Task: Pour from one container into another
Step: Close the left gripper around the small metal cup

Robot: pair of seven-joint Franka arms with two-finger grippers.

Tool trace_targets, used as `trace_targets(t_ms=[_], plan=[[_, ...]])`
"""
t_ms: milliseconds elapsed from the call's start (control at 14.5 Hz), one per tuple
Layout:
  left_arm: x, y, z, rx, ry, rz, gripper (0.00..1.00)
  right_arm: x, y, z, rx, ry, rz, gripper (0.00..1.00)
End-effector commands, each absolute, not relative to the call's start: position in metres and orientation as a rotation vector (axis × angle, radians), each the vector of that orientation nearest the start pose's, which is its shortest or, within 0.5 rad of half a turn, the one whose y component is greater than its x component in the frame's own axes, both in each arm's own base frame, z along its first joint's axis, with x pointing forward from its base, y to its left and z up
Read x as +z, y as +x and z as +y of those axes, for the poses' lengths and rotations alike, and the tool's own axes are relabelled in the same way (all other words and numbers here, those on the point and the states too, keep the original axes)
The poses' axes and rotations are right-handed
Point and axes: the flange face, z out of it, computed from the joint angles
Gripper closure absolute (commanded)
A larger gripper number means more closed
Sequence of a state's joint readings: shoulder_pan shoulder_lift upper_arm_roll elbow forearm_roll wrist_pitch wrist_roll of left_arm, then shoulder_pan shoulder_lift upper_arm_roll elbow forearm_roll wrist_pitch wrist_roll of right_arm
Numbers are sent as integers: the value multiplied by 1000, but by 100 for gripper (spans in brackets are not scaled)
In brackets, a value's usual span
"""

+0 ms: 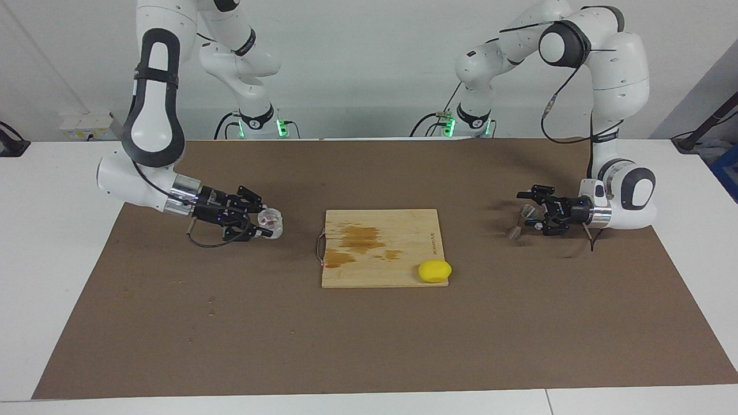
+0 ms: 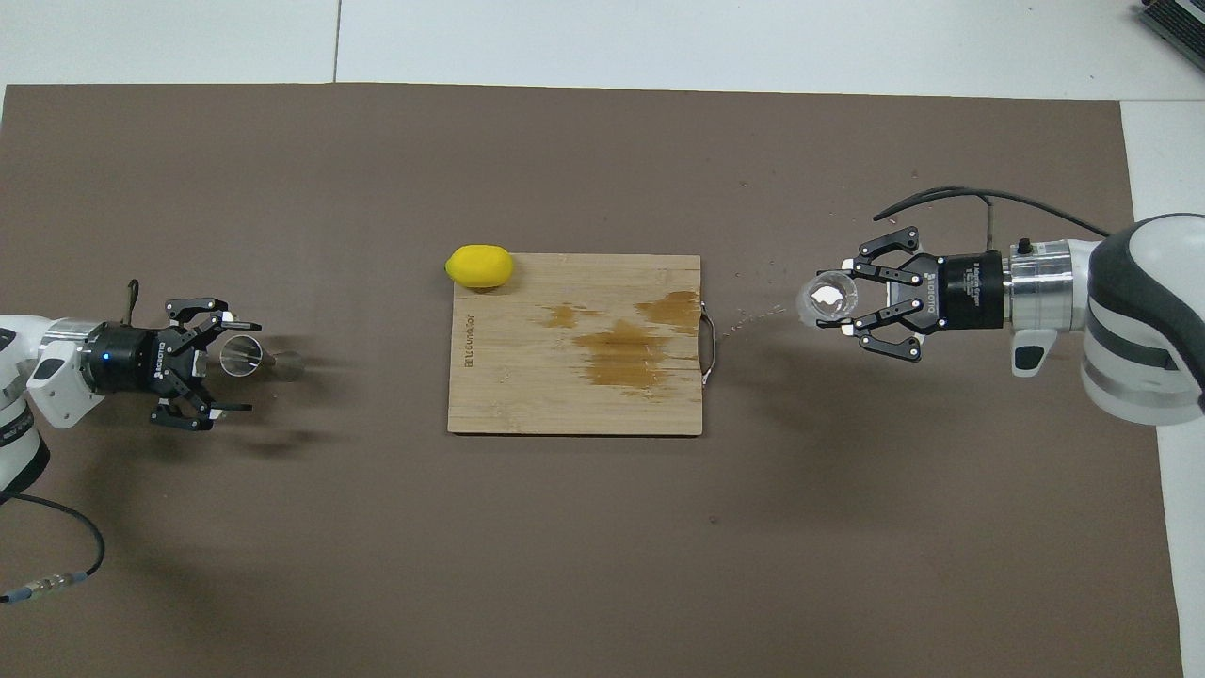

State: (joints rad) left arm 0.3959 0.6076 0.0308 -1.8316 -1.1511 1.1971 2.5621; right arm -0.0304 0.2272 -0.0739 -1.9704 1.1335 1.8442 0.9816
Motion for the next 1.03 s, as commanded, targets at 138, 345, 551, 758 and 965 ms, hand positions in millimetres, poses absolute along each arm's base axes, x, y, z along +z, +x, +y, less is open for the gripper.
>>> trace_targets(t_ms=[138,345,551,758,965], plan=[[243,540,122,1190,1085,-1285,1,376,583,15,861,-1458,1637,100],[242,540,123,1190,1090,-1286,2,376,583,15,861,-1458,1637,100],[242,540,123,1191,1094,-1288,6,376,583,15,861,-1458,1637,100],[242,540,122,1196,1092,-1295,28,376,583,16,862,-1460,1636,100],[241,541,123,1197,1097,-1298,56,376,583,16,862,-1458,1636,100]])
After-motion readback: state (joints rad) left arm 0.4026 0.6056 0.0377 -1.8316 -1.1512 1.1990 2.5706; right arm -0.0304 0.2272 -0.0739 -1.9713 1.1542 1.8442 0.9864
